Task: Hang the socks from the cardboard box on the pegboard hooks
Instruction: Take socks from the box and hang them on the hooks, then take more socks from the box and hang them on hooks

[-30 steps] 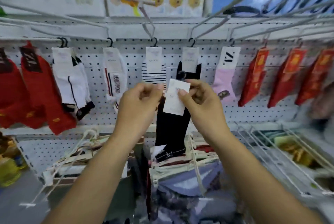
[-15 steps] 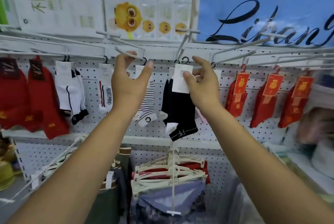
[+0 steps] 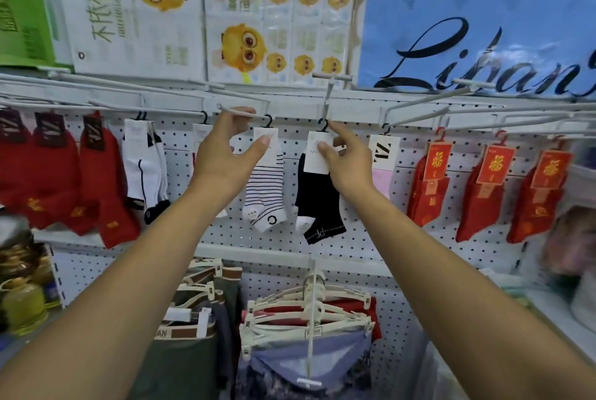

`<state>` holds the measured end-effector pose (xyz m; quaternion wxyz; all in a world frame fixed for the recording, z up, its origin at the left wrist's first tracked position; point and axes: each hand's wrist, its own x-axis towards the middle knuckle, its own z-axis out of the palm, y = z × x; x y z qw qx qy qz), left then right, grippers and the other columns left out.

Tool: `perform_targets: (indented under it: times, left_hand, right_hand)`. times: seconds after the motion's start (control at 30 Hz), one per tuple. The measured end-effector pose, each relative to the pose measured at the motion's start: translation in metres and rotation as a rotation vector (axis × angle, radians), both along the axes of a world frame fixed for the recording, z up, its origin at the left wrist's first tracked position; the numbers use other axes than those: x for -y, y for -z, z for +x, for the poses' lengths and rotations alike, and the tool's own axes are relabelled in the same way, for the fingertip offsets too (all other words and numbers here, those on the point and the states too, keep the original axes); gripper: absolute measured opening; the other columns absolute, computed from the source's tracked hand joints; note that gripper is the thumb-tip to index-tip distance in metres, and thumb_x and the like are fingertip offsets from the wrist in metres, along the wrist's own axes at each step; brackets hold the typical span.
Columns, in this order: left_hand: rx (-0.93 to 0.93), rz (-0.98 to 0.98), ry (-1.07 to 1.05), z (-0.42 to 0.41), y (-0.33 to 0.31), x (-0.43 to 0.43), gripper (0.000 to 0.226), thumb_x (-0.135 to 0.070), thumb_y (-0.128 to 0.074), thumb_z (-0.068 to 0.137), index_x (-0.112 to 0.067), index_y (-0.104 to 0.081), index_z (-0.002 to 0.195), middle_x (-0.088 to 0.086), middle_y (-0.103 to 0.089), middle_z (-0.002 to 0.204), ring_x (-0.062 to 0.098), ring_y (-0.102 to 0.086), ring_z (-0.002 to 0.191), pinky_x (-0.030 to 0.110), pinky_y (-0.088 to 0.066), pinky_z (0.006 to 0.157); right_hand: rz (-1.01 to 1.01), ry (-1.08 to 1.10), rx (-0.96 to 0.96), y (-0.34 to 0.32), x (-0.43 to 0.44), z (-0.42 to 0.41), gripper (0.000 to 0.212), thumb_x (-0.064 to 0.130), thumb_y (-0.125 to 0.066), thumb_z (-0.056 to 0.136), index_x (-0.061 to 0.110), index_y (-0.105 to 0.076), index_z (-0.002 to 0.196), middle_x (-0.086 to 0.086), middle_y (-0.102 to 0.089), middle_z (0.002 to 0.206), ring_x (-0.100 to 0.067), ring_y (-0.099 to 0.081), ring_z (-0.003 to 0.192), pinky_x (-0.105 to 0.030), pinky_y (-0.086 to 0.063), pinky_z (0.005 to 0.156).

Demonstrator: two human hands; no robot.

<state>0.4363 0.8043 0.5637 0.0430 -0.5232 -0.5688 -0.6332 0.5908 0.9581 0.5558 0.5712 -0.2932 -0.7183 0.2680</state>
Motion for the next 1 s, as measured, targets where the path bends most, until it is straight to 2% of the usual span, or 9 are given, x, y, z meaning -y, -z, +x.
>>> perform_targets:
  times: [0.17, 0.27, 0.33, 0.43, 0.5, 0.57, 0.77, 0.9, 1.0]
  left_hand:
    - [0.000, -0.062, 0.037, -0.002, -0.006, 0.009, 0.040, -0.034, -0.071, 0.093, -0.036, -0.055, 0.129, -0.017, -0.060, 0.132, -0.001, -0.053, 0.126, 0.037, -0.045, 0.106]
    - [0.012, -0.106, 0.083, -0.001, -0.006, 0.020, 0.039, -0.040, -0.070, 0.094, -0.040, -0.053, 0.129, -0.021, -0.061, 0.131, -0.007, -0.053, 0.124, 0.032, -0.043, 0.109]
    - [0.013, -0.135, 0.099, 0.000, -0.001, 0.031, 0.046, -0.040, -0.068, 0.094, -0.037, -0.051, 0.136, -0.020, -0.059, 0.134, -0.007, -0.052, 0.124, 0.033, -0.042, 0.111]
    - [0.001, -0.169, 0.109, 0.000, 0.013, 0.055, 0.049, -0.037, -0.067, 0.096, -0.031, -0.050, 0.141, -0.015, -0.057, 0.141, 0.000, -0.052, 0.128, 0.037, -0.042, 0.113]
    - [-0.016, -0.178, 0.099, -0.002, 0.028, 0.077, 0.051, -0.039, -0.066, 0.095, -0.032, -0.051, 0.143, -0.017, -0.056, 0.141, -0.001, -0.051, 0.128, 0.031, -0.041, 0.111]
    - [-0.043, -0.197, 0.071, -0.008, 0.047, 0.105, 0.049, -0.042, -0.065, 0.095, -0.035, -0.053, 0.142, -0.019, -0.056, 0.140, -0.004, -0.050, 0.127, 0.022, -0.038, 0.107]
    - [-0.044, -0.368, 0.005, -0.040, 0.137, 0.221, 0.042, -0.044, -0.067, 0.094, -0.039, -0.060, 0.135, -0.018, -0.058, 0.141, 0.001, -0.048, 0.131, 0.030, -0.038, 0.111]
    - [0.017, -0.484, -0.042, -0.062, 0.205, 0.320, 0.041, -0.042, -0.067, 0.094, -0.035, -0.061, 0.134, -0.018, -0.058, 0.140, -0.003, -0.047, 0.132, 0.022, -0.035, 0.110]
    - [0.088, -0.546, -0.125, -0.070, 0.254, 0.396, 0.039, -0.032, -0.071, 0.093, -0.025, -0.065, 0.131, -0.008, -0.062, 0.137, 0.008, -0.053, 0.129, 0.017, -0.037, 0.108]
  right_hand:
    - [0.025, -0.017, 0.075, 0.009, 0.009, 0.008, 0.058, 0.024, -0.066, 0.096, 0.031, -0.045, 0.150, 0.003, -0.052, 0.119, -0.012, -0.054, 0.099, -0.027, -0.048, 0.096]
    - [0.017, 0.051, 0.109, 0.020, 0.020, 0.016, 0.063, 0.026, -0.067, 0.096, 0.026, -0.039, 0.153, 0.001, -0.045, 0.139, -0.015, -0.053, 0.116, -0.034, -0.046, 0.106]
    - [0.004, 0.090, 0.099, 0.026, 0.034, 0.021, 0.064, 0.029, -0.067, 0.096, 0.023, -0.037, 0.152, 0.000, -0.041, 0.146, -0.015, -0.049, 0.127, -0.037, -0.042, 0.111]
    - [-0.014, 0.057, 0.049, 0.039, 0.069, 0.025, 0.062, 0.034, -0.068, 0.094, 0.028, -0.040, 0.149, 0.008, -0.045, 0.140, -0.005, -0.047, 0.122, -0.029, -0.044, 0.106]
    - [-0.008, 0.006, 0.043, 0.052, 0.100, 0.026, 0.059, 0.038, -0.068, 0.094, 0.030, -0.043, 0.147, 0.011, -0.046, 0.142, -0.003, -0.048, 0.124, -0.025, -0.043, 0.103]
    - [-0.008, -0.022, 0.069, 0.068, 0.135, 0.025, 0.054, 0.038, -0.067, 0.094, 0.029, -0.048, 0.144, 0.010, -0.049, 0.140, -0.003, -0.050, 0.124, -0.025, -0.045, 0.102]
    - [-0.116, -0.110, 0.181, 0.142, 0.257, 0.003, 0.042, 0.038, -0.066, 0.096, 0.031, -0.055, 0.136, 0.017, -0.050, 0.136, -0.001, -0.049, 0.126, -0.029, -0.044, 0.107]
    - [-0.207, -0.189, 0.311, 0.207, 0.347, -0.021, 0.042, 0.041, -0.065, 0.095, 0.032, -0.056, 0.134, 0.021, -0.048, 0.135, 0.006, -0.045, 0.126, -0.022, -0.039, 0.108]
    - [-0.254, -0.267, 0.446, 0.260, 0.412, -0.039, 0.042, 0.036, -0.067, 0.094, 0.027, -0.058, 0.134, 0.017, -0.049, 0.137, -0.002, -0.043, 0.131, -0.023, -0.036, 0.110]
